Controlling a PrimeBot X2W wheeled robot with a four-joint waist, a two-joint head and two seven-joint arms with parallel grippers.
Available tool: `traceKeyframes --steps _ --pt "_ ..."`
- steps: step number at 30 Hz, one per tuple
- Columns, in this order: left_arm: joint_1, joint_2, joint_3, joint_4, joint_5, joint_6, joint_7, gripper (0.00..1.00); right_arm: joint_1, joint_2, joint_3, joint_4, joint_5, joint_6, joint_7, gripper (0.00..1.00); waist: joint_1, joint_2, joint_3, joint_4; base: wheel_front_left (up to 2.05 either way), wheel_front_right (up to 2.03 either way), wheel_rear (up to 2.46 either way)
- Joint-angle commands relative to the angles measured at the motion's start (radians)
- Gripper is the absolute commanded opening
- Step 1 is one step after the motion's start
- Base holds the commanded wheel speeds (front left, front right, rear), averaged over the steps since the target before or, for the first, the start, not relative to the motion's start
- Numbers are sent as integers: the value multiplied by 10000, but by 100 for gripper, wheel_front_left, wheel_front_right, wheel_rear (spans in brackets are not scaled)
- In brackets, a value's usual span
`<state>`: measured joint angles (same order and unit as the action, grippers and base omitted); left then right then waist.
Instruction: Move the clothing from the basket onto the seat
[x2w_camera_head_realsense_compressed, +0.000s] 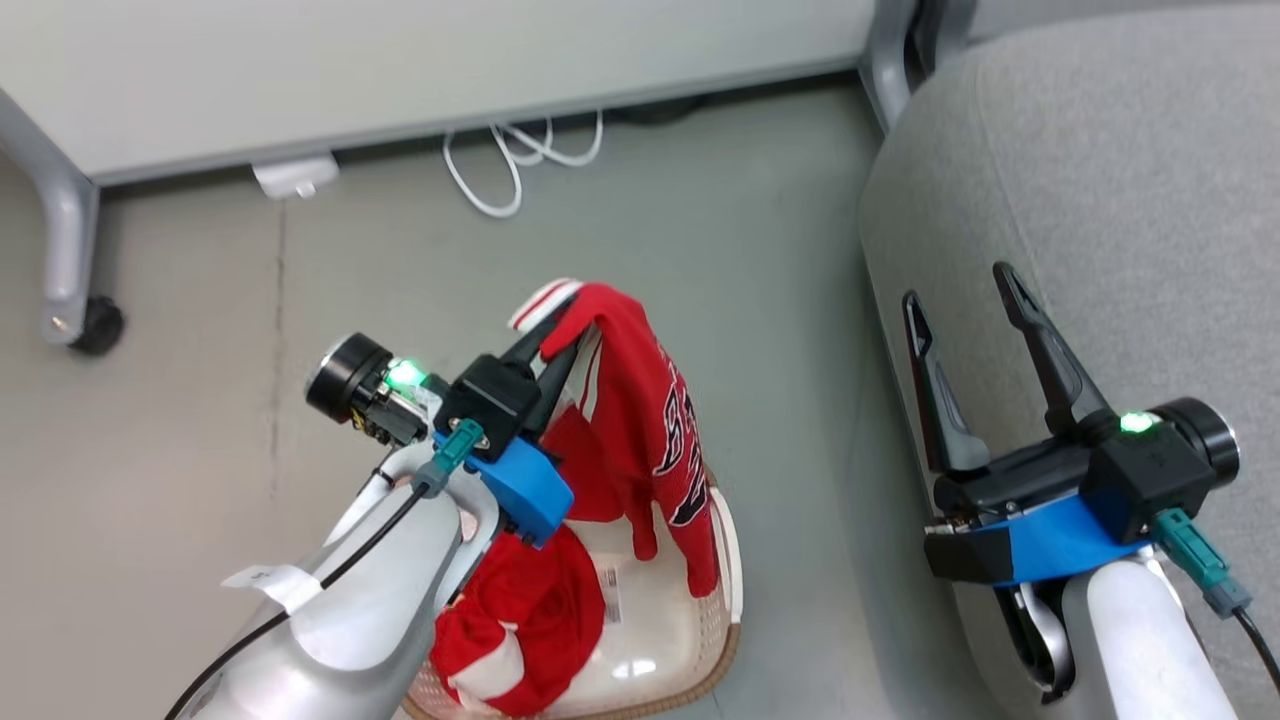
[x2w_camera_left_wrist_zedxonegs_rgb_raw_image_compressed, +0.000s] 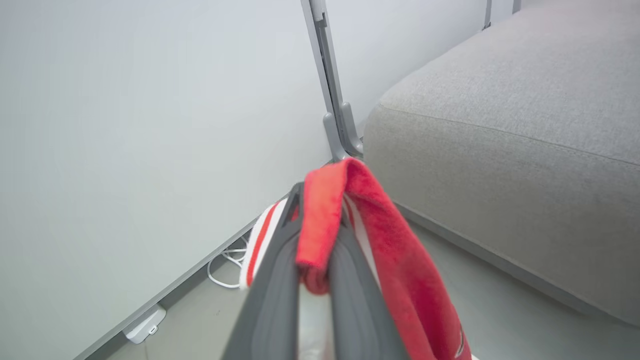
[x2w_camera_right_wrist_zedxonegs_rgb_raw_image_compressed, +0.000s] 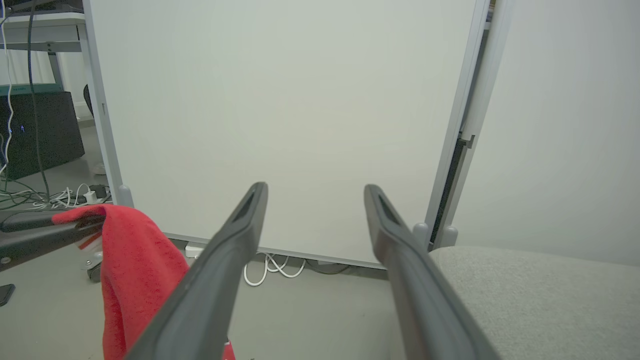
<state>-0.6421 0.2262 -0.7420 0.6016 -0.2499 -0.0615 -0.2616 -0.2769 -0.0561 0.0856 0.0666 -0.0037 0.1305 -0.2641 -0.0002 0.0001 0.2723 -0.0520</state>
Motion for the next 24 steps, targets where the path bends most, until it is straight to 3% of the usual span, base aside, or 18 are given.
traceKeyframes --steps 1,14,24 --pt "85 -55 273 -272 82 -45 -51 0 259 -29 -26 50 85 5 -7 100 2 -1 -553 171 0 0 0" --pt "-214 -550 1364 -1355 357 -407 -51 0 1077 51 -21 213 236 5 -7 100 2 -1 -1884 422 0 0 0" --pt "-946 -994 1568 -1789 315 -553 -51 0 1509 62 -16 169 487 5 -7 100 2 -1 -2298 651 0 0 0"
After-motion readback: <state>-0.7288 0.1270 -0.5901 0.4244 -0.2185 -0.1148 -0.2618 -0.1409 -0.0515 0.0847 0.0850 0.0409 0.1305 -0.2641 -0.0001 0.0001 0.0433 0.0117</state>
